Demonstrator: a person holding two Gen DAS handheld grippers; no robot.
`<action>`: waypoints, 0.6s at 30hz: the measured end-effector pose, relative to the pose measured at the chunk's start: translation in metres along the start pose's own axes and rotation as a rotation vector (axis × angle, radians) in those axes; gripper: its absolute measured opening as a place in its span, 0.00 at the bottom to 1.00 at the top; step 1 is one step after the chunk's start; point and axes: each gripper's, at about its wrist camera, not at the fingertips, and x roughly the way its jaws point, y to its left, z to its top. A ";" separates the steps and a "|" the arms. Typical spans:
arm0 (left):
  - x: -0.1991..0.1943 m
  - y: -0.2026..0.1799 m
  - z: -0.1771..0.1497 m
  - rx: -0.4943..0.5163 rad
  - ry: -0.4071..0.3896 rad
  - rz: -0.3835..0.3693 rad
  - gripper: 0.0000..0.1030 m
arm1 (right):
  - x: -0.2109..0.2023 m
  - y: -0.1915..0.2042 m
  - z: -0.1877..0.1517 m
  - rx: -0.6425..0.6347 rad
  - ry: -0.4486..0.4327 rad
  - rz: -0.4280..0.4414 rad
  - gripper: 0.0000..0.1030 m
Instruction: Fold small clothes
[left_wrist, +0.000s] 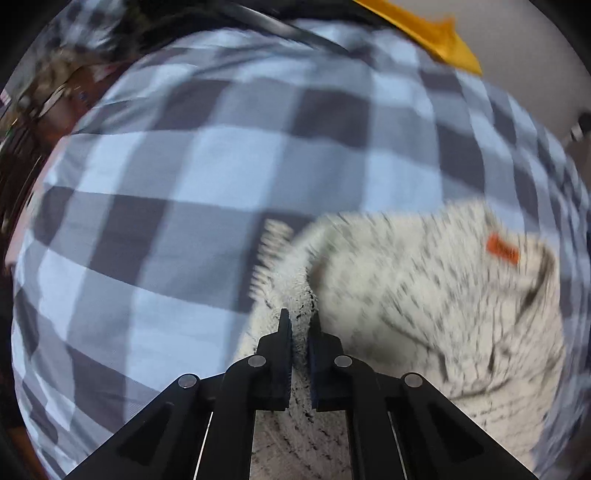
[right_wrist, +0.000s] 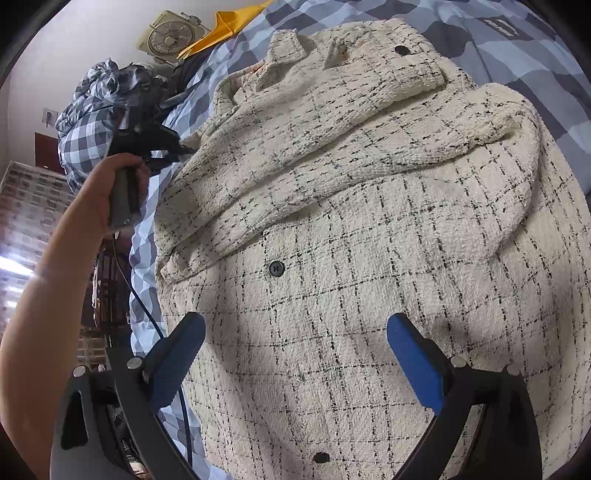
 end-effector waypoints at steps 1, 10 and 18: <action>-0.008 0.011 0.005 -0.040 -0.022 -0.003 0.06 | 0.000 0.000 0.000 0.000 0.000 0.000 0.94; -0.069 0.101 0.026 -0.242 -0.354 0.022 0.07 | 0.001 0.000 0.002 0.007 -0.017 -0.018 0.94; -0.092 0.093 -0.022 0.080 -0.318 0.009 1.00 | -0.006 -0.002 0.003 0.010 -0.023 -0.012 0.94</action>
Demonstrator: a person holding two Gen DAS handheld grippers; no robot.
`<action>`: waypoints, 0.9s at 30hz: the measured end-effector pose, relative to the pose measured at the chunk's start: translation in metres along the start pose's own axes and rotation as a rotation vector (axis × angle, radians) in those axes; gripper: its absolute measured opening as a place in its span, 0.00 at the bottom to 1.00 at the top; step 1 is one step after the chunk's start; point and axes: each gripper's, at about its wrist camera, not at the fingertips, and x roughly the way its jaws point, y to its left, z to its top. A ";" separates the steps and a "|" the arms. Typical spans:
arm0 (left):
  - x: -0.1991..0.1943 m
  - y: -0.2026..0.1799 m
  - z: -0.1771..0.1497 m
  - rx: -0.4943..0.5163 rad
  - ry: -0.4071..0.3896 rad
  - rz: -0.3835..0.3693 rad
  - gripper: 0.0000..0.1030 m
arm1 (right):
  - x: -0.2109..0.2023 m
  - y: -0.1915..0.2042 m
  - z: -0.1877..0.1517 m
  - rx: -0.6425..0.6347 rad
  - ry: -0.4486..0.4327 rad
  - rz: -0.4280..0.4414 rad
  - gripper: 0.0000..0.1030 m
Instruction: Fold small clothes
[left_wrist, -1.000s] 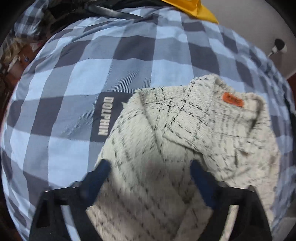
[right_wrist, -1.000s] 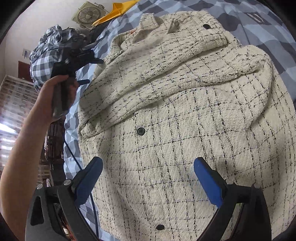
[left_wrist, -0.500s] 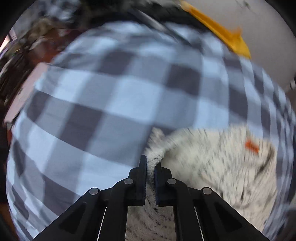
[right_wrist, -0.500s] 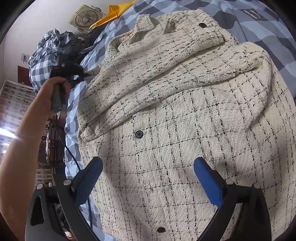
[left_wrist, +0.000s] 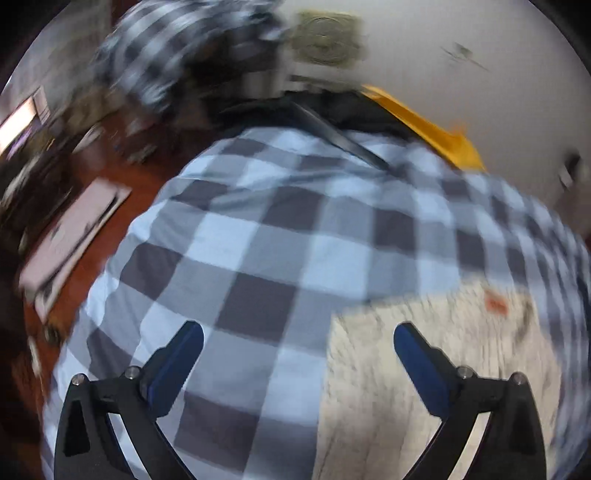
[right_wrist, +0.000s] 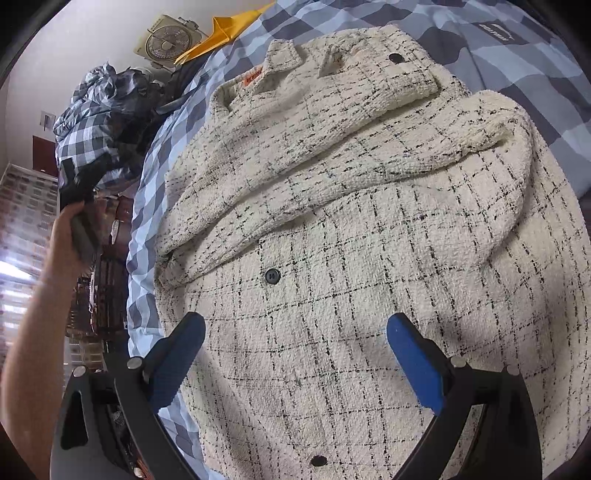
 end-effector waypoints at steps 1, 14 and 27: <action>-0.005 -0.007 -0.009 0.044 0.002 -0.008 1.00 | -0.002 0.001 -0.001 -0.003 -0.001 0.004 0.94; 0.036 -0.040 -0.154 0.238 0.144 0.016 1.00 | -0.022 -0.013 0.006 0.036 -0.060 -0.018 0.94; -0.194 -0.044 -0.234 0.204 0.004 0.098 1.00 | -0.051 -0.081 0.046 0.248 -0.126 0.218 0.94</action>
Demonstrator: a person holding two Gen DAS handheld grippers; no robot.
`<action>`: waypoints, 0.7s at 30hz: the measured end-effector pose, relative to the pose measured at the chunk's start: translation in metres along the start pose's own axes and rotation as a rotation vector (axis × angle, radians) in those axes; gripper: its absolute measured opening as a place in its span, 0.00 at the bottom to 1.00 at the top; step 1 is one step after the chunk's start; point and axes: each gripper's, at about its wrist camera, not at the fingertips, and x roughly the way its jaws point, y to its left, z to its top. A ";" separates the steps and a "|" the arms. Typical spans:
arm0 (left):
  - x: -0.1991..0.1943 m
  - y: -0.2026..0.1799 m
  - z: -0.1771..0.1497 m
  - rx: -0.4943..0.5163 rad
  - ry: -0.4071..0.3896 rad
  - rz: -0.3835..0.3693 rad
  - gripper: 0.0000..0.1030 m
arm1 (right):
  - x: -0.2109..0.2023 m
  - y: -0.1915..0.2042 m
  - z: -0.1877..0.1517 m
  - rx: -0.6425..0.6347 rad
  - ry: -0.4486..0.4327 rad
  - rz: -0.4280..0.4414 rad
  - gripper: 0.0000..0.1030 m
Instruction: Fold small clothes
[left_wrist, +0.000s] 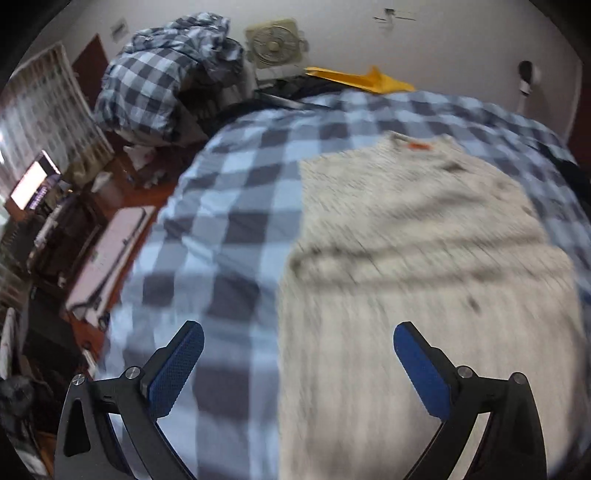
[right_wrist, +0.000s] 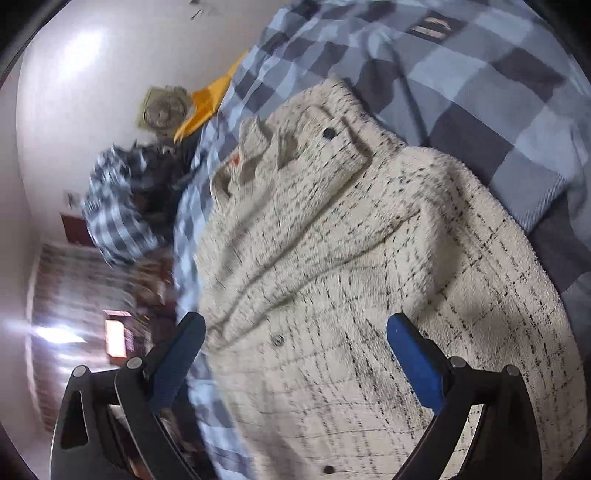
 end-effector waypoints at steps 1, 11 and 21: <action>-0.010 -0.001 -0.011 0.001 0.001 -0.016 1.00 | -0.001 -0.001 0.003 0.007 -0.005 -0.011 0.94; -0.044 -0.002 -0.083 0.062 0.007 -0.098 1.00 | 0.067 0.023 0.072 0.028 0.083 -0.170 0.90; -0.035 0.034 -0.076 -0.099 0.034 -0.206 1.00 | 0.144 0.023 0.098 -0.003 0.117 -0.350 0.36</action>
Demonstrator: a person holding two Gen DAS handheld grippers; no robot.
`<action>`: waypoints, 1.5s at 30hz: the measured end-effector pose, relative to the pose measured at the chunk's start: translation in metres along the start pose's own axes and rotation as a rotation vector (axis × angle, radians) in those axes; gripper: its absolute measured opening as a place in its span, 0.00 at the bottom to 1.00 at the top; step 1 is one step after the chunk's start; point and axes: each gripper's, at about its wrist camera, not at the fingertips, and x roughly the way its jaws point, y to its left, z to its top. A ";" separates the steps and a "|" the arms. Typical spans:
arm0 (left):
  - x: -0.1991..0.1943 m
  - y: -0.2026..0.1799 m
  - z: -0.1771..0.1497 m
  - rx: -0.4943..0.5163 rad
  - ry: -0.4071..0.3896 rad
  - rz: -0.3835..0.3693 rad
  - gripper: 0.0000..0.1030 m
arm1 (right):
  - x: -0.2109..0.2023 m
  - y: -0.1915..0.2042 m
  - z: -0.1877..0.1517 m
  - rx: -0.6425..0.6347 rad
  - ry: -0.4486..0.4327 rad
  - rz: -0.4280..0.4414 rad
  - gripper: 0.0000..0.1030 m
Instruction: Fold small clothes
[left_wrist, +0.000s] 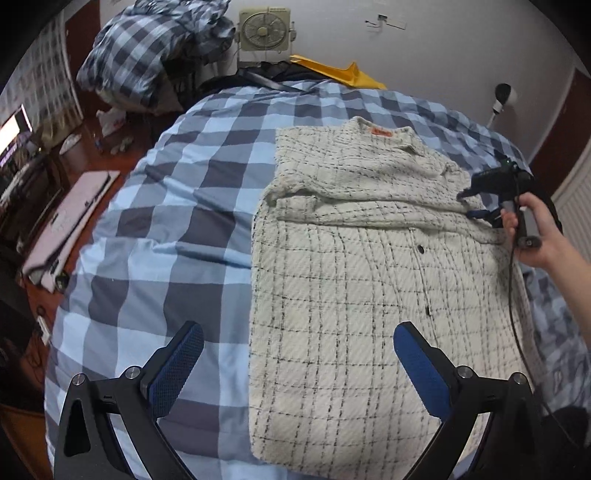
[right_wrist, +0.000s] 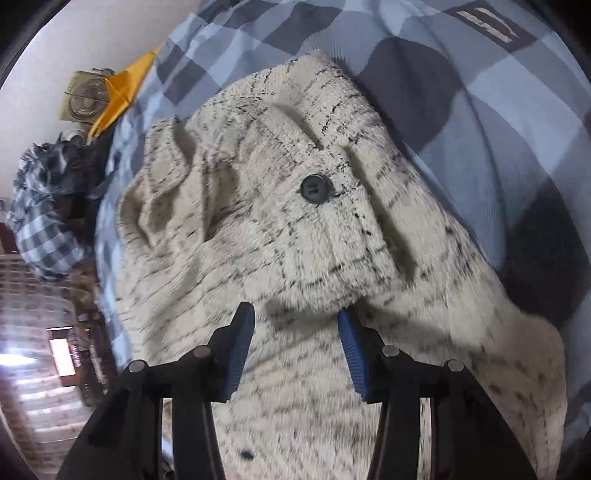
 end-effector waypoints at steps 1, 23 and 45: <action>0.001 0.001 0.001 -0.009 0.006 -0.006 1.00 | 0.000 0.002 0.002 -0.006 -0.006 -0.029 0.17; -0.014 -0.002 0.000 -0.035 -0.016 -0.063 1.00 | -0.099 0.020 -0.074 -0.151 -0.077 -0.200 0.64; -0.001 -0.018 -0.004 0.013 0.030 -0.084 1.00 | -0.002 -0.005 0.006 -0.366 0.055 -0.346 0.67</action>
